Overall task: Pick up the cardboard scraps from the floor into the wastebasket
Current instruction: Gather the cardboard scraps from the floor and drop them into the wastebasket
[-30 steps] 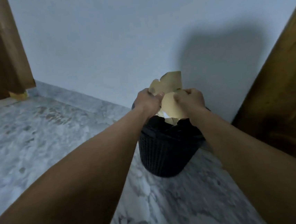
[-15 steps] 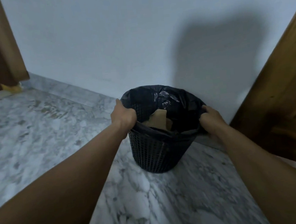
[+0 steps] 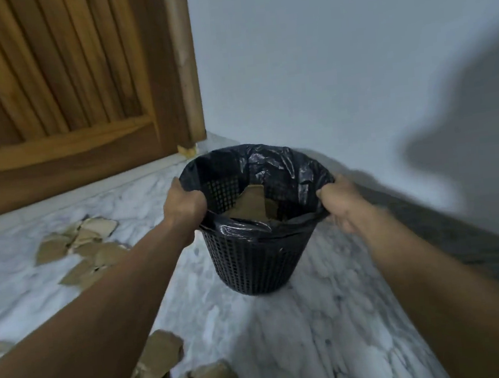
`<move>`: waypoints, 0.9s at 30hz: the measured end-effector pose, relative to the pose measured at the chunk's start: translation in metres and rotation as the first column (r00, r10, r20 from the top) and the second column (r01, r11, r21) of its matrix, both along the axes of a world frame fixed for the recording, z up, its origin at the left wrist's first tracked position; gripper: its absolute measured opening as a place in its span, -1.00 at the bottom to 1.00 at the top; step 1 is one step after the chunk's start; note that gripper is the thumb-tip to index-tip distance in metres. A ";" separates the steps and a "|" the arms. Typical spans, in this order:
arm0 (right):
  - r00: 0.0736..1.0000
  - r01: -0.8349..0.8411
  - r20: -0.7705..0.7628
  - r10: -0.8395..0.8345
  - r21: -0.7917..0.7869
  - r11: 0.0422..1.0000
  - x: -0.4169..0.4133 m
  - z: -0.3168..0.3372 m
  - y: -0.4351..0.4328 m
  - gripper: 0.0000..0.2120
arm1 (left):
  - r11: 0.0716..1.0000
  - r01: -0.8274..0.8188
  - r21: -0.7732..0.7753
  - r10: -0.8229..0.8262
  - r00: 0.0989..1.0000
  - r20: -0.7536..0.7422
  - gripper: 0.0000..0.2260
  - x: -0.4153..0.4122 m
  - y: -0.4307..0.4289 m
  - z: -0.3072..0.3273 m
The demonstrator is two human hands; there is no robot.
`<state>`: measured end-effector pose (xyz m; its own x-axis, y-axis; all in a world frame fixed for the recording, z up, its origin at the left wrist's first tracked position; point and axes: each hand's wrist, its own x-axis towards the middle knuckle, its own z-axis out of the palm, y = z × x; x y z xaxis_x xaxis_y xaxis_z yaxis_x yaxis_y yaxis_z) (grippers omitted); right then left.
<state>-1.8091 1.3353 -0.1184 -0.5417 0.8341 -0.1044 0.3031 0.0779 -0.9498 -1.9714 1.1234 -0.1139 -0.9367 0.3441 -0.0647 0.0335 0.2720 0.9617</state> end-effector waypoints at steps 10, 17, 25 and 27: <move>0.984 -0.166 -0.068 0.163 -0.039 0.985 -0.076 -0.027 -0.039 -0.15 | 0.999 -0.044 0.020 0.042 0.996 0.079 -0.30 -0.043 -0.069 -0.011; 0.973 0.013 -0.225 -0.059 -0.198 0.980 -0.038 -0.100 -0.151 -0.18 | 0.995 -0.038 -0.093 0.035 0.999 -0.036 -0.33 -0.023 -0.133 -0.047; 0.498 -0.858 0.765 0.409 0.367 0.360 0.006 -0.248 -0.301 0.08 | 0.639 -0.291 -0.712 0.231 0.955 -0.184 -0.13 0.035 -0.320 -0.186; 0.526 -0.847 0.745 0.410 0.419 0.327 -0.004 -0.245 -0.313 0.06 | 0.624 -0.270 -0.733 0.227 0.961 -0.160 -0.10 0.046 -0.349 -0.207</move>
<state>-1.8135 1.0226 -0.3637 -0.9844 0.1390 -0.1081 0.1611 0.9585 -0.2352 -1.9257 0.7745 -0.3212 -0.9884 -0.0460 -0.1447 -0.1048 0.8962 0.4310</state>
